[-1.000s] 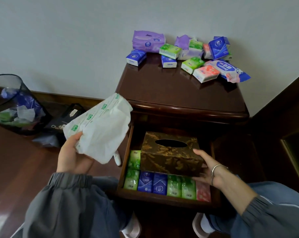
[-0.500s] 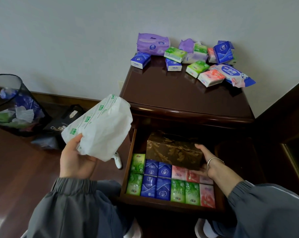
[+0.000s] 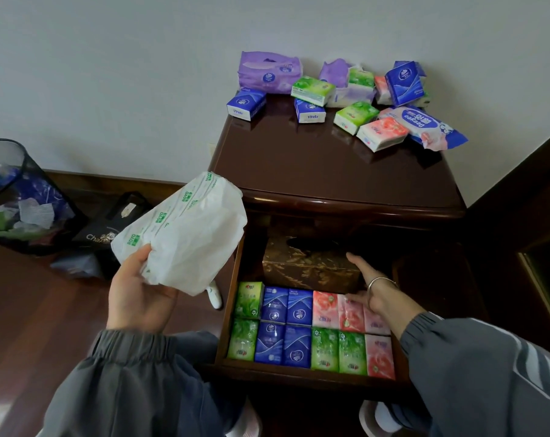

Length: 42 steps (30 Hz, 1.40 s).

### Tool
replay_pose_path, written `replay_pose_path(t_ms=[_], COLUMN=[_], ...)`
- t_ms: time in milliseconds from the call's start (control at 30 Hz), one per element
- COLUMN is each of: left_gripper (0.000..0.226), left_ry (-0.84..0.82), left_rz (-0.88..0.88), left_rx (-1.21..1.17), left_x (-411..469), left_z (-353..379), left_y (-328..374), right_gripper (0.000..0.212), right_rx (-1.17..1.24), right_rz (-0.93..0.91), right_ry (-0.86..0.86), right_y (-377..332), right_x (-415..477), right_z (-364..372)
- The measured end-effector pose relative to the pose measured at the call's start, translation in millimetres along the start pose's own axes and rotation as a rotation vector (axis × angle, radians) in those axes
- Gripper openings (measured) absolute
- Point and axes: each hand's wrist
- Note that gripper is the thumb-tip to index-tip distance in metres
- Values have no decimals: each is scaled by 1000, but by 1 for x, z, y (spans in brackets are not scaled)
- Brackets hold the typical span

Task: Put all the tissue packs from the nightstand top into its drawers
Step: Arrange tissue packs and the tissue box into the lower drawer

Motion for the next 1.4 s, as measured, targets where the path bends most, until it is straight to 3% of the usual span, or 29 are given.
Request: replay_pose_path(t_ms=[167,400,600,800,967,1033,1133,1167,1233,1300,1400], left_gripper=[33,28,31,35,36,35,39,40,41,41,36], left_ry=[-2,-23,-38,-59,-51,-47,-57,-61,-57,-55,-68], left_rz=[9,10,16,6,4,2,4,4,-3,-12,-7], left_rx=[31,79,102,90,83,84,96,95,81,65,63], left_x=[3,5,8,8,8,8,9,9,10,12,12], left_z=[1,6,4,3,5,4,3,3,2,1,-2], left_y=[-2,-6,-5,-5,-6,-6,-5,-5,-4,-3,-2], right_gripper=[38,19,48,51,52,52,36,34,36,46,60], right_rx=[11,-93,-287,-507,-734,-858,-912,-944,-1078,-1271,-1508], right_rz=[-70,-143,-272,-421,-504,-629,-1014,-1110,-1159,-1074,-913], right_ry=[-22,-79,3,-42,56,158,338,295,50,-167,-227], right_y=[6,18,27,40,48,50,65,74,93,109,122], right_x=[15,23,34,32,27,17,-10,-20,-37,-41,-33], right_z=[6,14,8,20,31,27,30,37,55,79,108])
Point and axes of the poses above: each hand's wrist, its own x-axis towards the middle knuckle, its own z-axis out of the palm, y = z × x, and after that the axes turned 3 degrees about z, right-handed
